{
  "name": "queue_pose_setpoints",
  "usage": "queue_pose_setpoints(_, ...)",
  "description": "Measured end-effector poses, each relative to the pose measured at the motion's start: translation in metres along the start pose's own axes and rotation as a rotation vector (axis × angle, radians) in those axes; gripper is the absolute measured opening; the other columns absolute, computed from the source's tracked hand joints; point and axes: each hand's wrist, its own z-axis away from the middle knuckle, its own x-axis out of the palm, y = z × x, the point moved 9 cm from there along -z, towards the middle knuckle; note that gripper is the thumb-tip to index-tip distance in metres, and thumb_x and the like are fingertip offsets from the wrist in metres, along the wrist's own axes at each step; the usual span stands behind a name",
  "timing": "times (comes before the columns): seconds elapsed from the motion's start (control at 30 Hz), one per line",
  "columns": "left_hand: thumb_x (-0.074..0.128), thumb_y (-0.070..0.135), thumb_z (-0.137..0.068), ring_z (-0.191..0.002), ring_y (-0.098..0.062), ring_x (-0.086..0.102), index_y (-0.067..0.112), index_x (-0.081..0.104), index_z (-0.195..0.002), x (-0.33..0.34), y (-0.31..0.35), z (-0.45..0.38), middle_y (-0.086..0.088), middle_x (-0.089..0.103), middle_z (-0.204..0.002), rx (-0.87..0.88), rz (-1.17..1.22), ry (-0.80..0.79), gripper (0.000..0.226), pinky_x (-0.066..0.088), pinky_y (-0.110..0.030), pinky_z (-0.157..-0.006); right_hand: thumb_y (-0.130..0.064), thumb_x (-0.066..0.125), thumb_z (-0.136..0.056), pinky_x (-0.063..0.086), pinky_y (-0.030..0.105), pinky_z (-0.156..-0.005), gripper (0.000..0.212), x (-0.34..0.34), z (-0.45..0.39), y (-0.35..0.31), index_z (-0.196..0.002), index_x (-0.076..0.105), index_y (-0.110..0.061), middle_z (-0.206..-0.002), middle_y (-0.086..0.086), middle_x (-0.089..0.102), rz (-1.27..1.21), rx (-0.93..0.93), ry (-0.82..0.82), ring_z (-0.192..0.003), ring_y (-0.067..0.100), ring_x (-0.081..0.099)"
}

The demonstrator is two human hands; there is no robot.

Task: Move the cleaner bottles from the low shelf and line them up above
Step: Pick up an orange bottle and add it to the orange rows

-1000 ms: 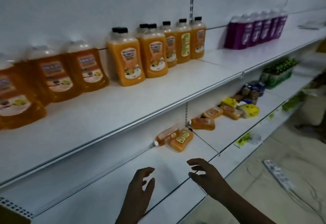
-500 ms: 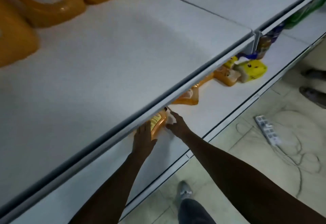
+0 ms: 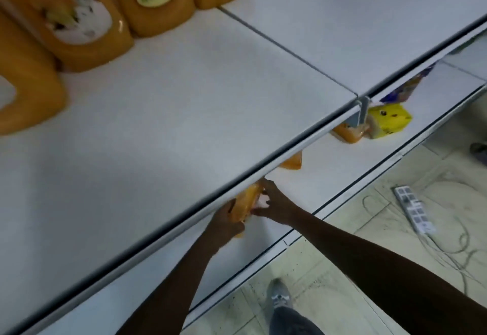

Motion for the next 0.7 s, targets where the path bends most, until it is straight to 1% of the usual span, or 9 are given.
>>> queue_pose_setpoints(0.07, 0.062, 0.008, -0.068, -0.106, -0.020, 0.065, 0.036, 0.060, -0.110, 0.012, 0.009, 0.033, 0.008, 0.070, -0.108, 0.026, 0.070, -0.069, 0.050, 0.055, -0.028, -0.083, -0.012, 0.084, -0.073, 0.049, 0.025, -0.088, 0.095, -0.011, 0.025, -0.019, -0.137, 0.025, -0.051, -0.137, -0.014, 0.031, 0.010, -0.008, -0.023, -0.123, 0.014, 0.044)
queue_pose_setpoints(0.13, 0.061, 0.009, -0.072, -0.110, -0.024, 0.064, 0.027, 0.059, -0.118, 0.021, 0.015, 0.060, -0.004, 0.068, -0.116, 0.053, 0.135, -0.108, 0.050, 0.054, -0.034, -0.090, -0.012, 0.083, -0.073, 0.055, 0.030, -0.089, 0.095, -0.025, 0.051, -0.046, -0.138, 0.030, -0.056, -0.143, -0.009, 0.033, 0.008, -0.075, -0.039, -0.124, 0.015, 0.048)
queue_pose_setpoints(0.2, 0.061, 0.008, -0.079, -0.115, -0.023, 0.062, 0.020, 0.055, -0.128, 0.032, 0.027, 0.093, -0.006, 0.066, -0.124, 0.107, 0.184, -0.159, 0.051, 0.051, -0.039, -0.098, -0.010, 0.083, -0.073, 0.056, 0.028, -0.088, 0.091, -0.034, 0.080, -0.080, -0.136, 0.036, -0.054, -0.143, -0.008, 0.038, 0.016, -0.134, -0.064, -0.123, 0.012, 0.050)
queue_pose_setpoints(0.23, 0.061, 0.006, -0.084, -0.116, -0.022, 0.062, 0.019, 0.053, -0.131, 0.036, 0.032, 0.109, -0.004, 0.065, -0.125, 0.126, 0.202, -0.176, 0.050, 0.051, -0.038, -0.098, -0.009, 0.083, -0.073, 0.056, 0.028, -0.088, 0.088, -0.037, 0.091, -0.093, -0.137, 0.039, -0.051, -0.143, -0.008, 0.040, 0.008, -0.153, -0.068, -0.123, 0.011, 0.051)
queue_pose_setpoints(0.33, 0.058, 0.002, -0.091, -0.115, -0.013, 0.063, 0.023, 0.051, -0.132, 0.045, 0.044, 0.159, 0.008, 0.067, -0.122, 0.167, 0.220, -0.164, 0.047, 0.053, -0.024, -0.087, -0.008, 0.081, -0.074, 0.056, 0.027, -0.085, 0.082, -0.038, 0.137, -0.140, -0.137, 0.042, -0.044, -0.140, -0.010, 0.045, -0.045, -0.208, -0.080, -0.118, 0.007, 0.055)
queue_pose_setpoints(0.43, 0.068, 0.019, -0.088, -0.114, -0.009, 0.061, 0.035, 0.047, -0.129, 0.045, 0.066, 0.212, 0.019, 0.064, -0.121, 0.268, 0.187, -0.110, 0.048, 0.054, -0.023, -0.087, -0.010, 0.080, -0.075, 0.056, 0.024, -0.083, 0.077, -0.035, 0.181, -0.190, -0.135, 0.045, -0.043, -0.138, -0.016, 0.046, 0.009, -0.308, -0.026, -0.116, 0.002, 0.056)
queue_pose_setpoints(0.57, 0.072, 0.046, -0.075, -0.116, -0.005, 0.057, 0.046, 0.039, -0.127, 0.033, 0.099, 0.285, 0.028, 0.052, -0.127, 0.489, 0.104, 0.099, 0.062, 0.053, -0.014, -0.080, -0.012, 0.079, -0.077, 0.054, 0.018, -0.083, 0.077, -0.027, 0.242, -0.265, -0.132, 0.043, -0.053, -0.139, -0.029, 0.036, 0.170, -0.475, 0.037, -0.122, -0.004, 0.045)
queue_pose_setpoints(0.63, 0.069, 0.049, -0.076, -0.119, 0.008, 0.050, 0.053, 0.029, -0.133, 0.021, 0.116, 0.321, 0.040, 0.042, -0.129, 0.647, 0.064, 0.309, 0.070, 0.047, -0.004, -0.078, -0.016, 0.078, -0.078, 0.052, 0.014, -0.084, 0.077, -0.028, 0.268, -0.305, -0.132, 0.040, -0.055, -0.139, -0.031, 0.033, 0.278, -0.565, 0.094, -0.124, -0.008, 0.039)
queue_pose_setpoints(0.7, 0.065, 0.055, -0.076, -0.123, 0.018, 0.039, 0.063, 0.012, -0.136, 0.014, 0.134, 0.355, 0.051, 0.028, -0.130, 0.782, -0.005, 0.453, 0.081, 0.042, 0.001, -0.083, -0.018, 0.077, -0.080, 0.053, 0.017, -0.086, 0.074, -0.031, 0.291, -0.342, -0.135, 0.039, -0.048, -0.141, -0.024, 0.033, 0.329, -0.660, 0.170, -0.127, -0.003, 0.039)
